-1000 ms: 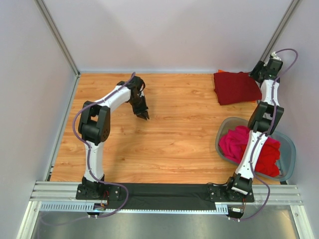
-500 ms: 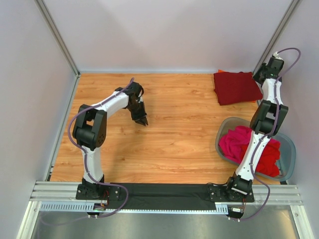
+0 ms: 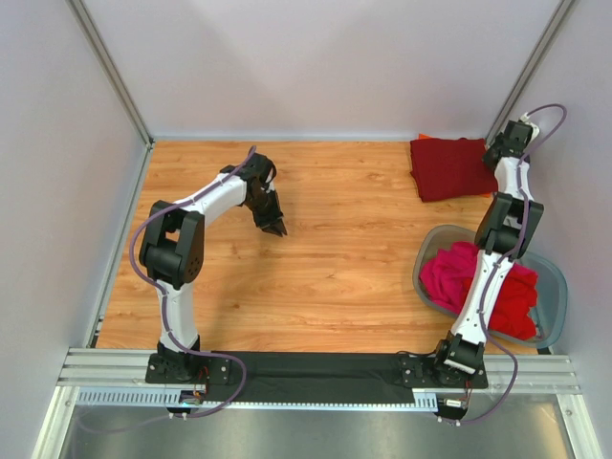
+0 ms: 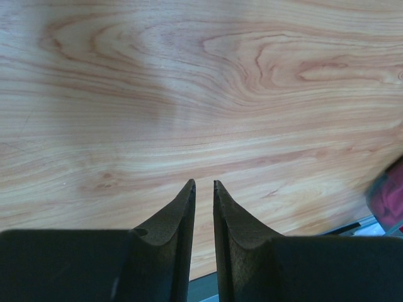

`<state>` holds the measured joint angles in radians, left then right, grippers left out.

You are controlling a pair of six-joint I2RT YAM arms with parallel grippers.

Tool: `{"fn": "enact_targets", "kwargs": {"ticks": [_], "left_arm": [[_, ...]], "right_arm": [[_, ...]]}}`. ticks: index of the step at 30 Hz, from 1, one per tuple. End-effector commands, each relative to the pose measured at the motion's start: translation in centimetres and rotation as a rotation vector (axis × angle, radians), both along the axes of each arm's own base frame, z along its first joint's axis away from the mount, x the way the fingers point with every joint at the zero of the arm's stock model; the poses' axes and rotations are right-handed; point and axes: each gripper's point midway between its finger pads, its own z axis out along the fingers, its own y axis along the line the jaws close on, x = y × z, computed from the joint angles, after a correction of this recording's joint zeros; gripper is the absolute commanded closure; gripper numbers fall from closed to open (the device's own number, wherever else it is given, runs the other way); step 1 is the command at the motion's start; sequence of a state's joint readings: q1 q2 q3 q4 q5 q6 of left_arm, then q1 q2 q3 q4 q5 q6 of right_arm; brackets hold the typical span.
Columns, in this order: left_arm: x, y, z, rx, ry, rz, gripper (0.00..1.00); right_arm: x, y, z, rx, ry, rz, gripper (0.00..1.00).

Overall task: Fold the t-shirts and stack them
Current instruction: Neatly place the folded tshirt to the corner

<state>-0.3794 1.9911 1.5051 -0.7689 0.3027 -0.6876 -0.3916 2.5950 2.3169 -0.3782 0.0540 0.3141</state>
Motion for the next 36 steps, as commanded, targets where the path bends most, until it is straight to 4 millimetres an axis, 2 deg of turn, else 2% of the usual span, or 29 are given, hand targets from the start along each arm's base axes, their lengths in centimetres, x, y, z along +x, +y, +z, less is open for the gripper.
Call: {"fn": "enact_targets", "kwargs": {"ticks": [1, 2, 3, 6, 7, 9, 10, 12, 13, 14, 15, 16, 17, 18, 19, 20, 21, 22, 23, 24, 25, 26, 27, 28, 29, 30, 31, 32, 36], "left_arm": [[0.5, -0.2, 3.7, -0.007, -0.072, -0.002, 0.76], [0.5, -0.2, 4.3, -0.008, -0.084, -0.005, 0.76], [0.5, -0.1, 5.2, -0.014, -0.104, -0.005, 0.76], [-0.1, 0.1, 7.4, -0.024, -0.140, -0.016, 0.76], [-0.3, 0.3, 8.1, -0.025, -0.152, -0.017, 0.75], [-0.6, 0.5, 10.1, -0.041, -0.199, -0.024, 0.75], [-0.8, 0.5, 11.0, -0.049, -0.214, -0.027, 0.75], [-1.3, 0.5, 13.3, -0.085, -0.266, -0.034, 0.75], [-1.5, 0.4, 14.1, -0.098, -0.284, -0.033, 0.75], [-2.0, 0.4, 15.8, -0.128, -0.323, -0.036, 0.75], [-2.2, 0.3, 16.6, -0.145, -0.347, -0.035, 0.75], [-2.7, 0.3, 17.1, -0.163, -0.358, -0.037, 0.74], [-3.4, 0.3, 19.0, -0.197, -0.413, -0.047, 0.73], [-3.4, 0.0, 20.0, -0.228, -0.462, -0.059, 0.72], [-4.0, 0.2, 19.9, -0.233, -0.468, -0.061, 0.68], [-4.9, 0.5, 21.4, -0.253, -0.513, -0.066, 0.61], [-5.2, 0.5, 22.0, -0.271, -0.544, -0.078, 0.52], [-5.8, 0.7, 21.7, -0.272, -0.541, -0.081, 0.30], [-6.5, 1.0, 22.5, -0.279, -0.564, -0.072, 0.27], [-6.9, 1.2, 22.5, -0.282, -0.562, -0.069, 0.20], [-7.4, 1.3, 22.1, -0.279, -0.568, -0.089, 0.01], [-8.1, 1.5, 23.0, -0.297, -0.601, -0.094, 0.01], [-8.2, 1.5, 23.5, -0.314, -0.635, -0.089, 0.01], [-8.6, 1.7, 22.9, -0.316, -0.634, -0.086, 0.01], [-9.3, 1.9, 23.7, -0.329, -0.668, -0.091, 0.00], [-9.8, 1.9, 23.5, -0.334, -0.649, -0.097, 0.01], [-10.3, 1.8, 24.1, -0.344, -0.639, -0.114, 0.01], [-10.7, 2.0, 23.8, -0.329, -0.627, -0.136, 0.01], [-12.4, 2.6, 23.0, -0.305, -0.586, -0.161, 0.01]], "right_arm": [[-0.7, -2.5, 4.6, -0.077, -0.046, -0.123, 0.83], [-0.9, -2.4, 5.2, -0.076, -0.052, -0.124, 0.82], [-1.2, -2.1, 7.2, -0.076, -0.080, -0.116, 0.81], [-2.0, -0.9, 10.0, -0.067, -0.098, -0.089, 0.75], [-2.6, -0.5, 12.5, -0.071, -0.119, -0.085, 0.73], [-4.7, 0.7, 14.0, -0.051, -0.070, -0.087, 0.65], [-6.2, 1.5, 17.0, -0.038, -0.096, -0.099, 0.62], [-8.7, 3.7, 17.8, 0.025, -0.048, -0.069, 0.52], [-10.6, 5.1, 20.2, 0.044, -0.066, -0.057, 0.48], [-12.2, 6.9, 20.1, 0.094, -0.019, -0.016, 0.44], [-13.8, 7.7, 21.1, 0.107, -0.004, -0.010, 0.31], [-15.1, 9.2, 21.2, 0.164, 0.018, 0.009, 0.24], [-17.7, 11.6, 22.9, 0.216, 0.028, 0.077, 0.11], [-19.0, 13.0, 23.2, 0.245, 0.045, 0.112, 0.00], [-20.6, 14.1, 23.2, 0.276, 0.067, 0.118, 0.00], [-23.9, 16.5, 23.2, 0.339, 0.085, 0.132, 0.00], [-25.3, 17.7, 23.0, 0.370, 0.081, 0.137, 0.00], [-26.7, 19.1, 23.1, 0.380, 0.066, 0.147, 0.00], [-28.1, 21.4, 20.5, 0.402, 0.123, 0.169, 0.00], [-29.7, 23.1, 22.0, 0.382, 0.081, 0.208, 0.00], [-30.6, 24.7, 21.5, 0.388, 0.101, 0.235, 0.00], [-32.1, 27.8, 20.3, 0.400, 0.168, 0.293, 0.00], [-33.4, 29.5, 20.5, 0.394, 0.180, 0.333, 0.00], [-34.2, 30.5, 20.3, 0.396, 0.200, 0.349, 0.00], [-35.5, 34.3, 20.5, 0.394, 0.214, 0.474, 0.00], [-36.3, 35.7, 20.1, 0.409, 0.225, 0.507, 0.00], [-37.0, 37.0, 21.1, 0.410, 0.180, 0.557, 0.00], [-38.1, 38.9, 21.2, 0.409, 0.182, 0.628, 0.00], [-40.0, 41.0, 22.4, 0.443, 0.153, 0.713, 0.00]]}}
